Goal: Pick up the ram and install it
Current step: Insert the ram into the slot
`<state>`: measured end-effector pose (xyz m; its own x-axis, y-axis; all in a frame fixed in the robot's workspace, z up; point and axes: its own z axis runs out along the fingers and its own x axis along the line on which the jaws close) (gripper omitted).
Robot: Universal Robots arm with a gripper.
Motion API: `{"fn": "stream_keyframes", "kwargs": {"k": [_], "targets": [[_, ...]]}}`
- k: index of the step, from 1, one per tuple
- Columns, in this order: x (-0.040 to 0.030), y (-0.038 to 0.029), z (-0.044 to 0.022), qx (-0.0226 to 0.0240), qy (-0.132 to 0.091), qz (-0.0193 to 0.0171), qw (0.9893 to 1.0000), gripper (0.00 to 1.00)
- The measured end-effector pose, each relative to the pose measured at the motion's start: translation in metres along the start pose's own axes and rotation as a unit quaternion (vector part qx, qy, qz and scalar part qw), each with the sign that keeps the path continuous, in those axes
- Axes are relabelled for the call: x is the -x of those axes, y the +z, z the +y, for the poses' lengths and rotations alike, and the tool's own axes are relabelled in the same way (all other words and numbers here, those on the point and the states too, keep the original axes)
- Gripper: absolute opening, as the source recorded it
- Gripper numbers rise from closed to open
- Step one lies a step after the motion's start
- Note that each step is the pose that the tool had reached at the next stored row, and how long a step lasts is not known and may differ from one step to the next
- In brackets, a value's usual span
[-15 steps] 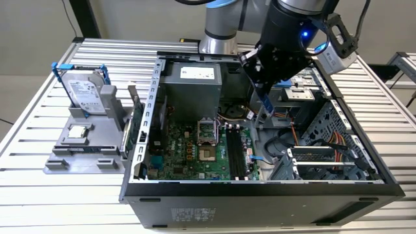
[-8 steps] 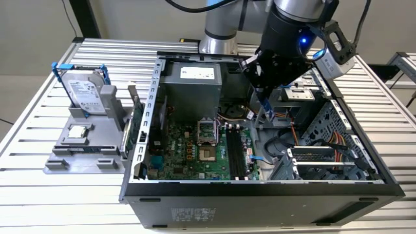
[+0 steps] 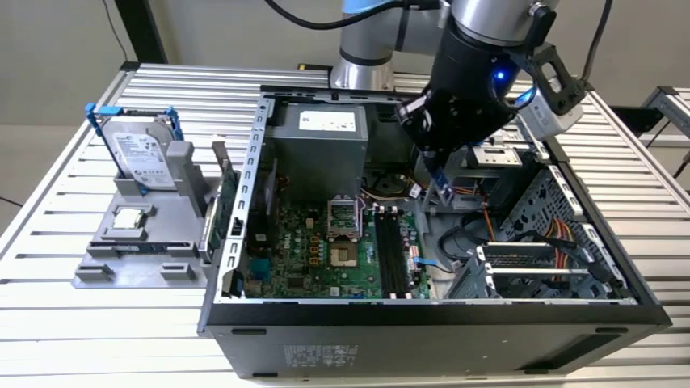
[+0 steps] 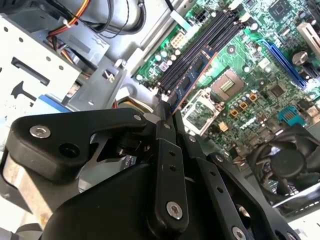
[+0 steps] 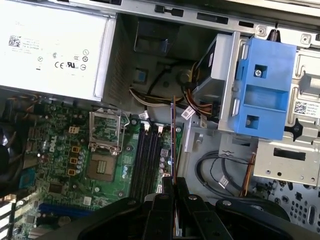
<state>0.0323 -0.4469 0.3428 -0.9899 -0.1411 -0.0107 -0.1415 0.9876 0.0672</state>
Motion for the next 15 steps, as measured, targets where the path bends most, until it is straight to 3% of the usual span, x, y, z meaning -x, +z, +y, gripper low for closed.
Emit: {"fn": "stream_keyframes", "kwargs": {"k": [15], "targets": [[-0.0002,0.0237,-0.0016,0.0001,0.0,0.0007,1.0,0.0]]}}
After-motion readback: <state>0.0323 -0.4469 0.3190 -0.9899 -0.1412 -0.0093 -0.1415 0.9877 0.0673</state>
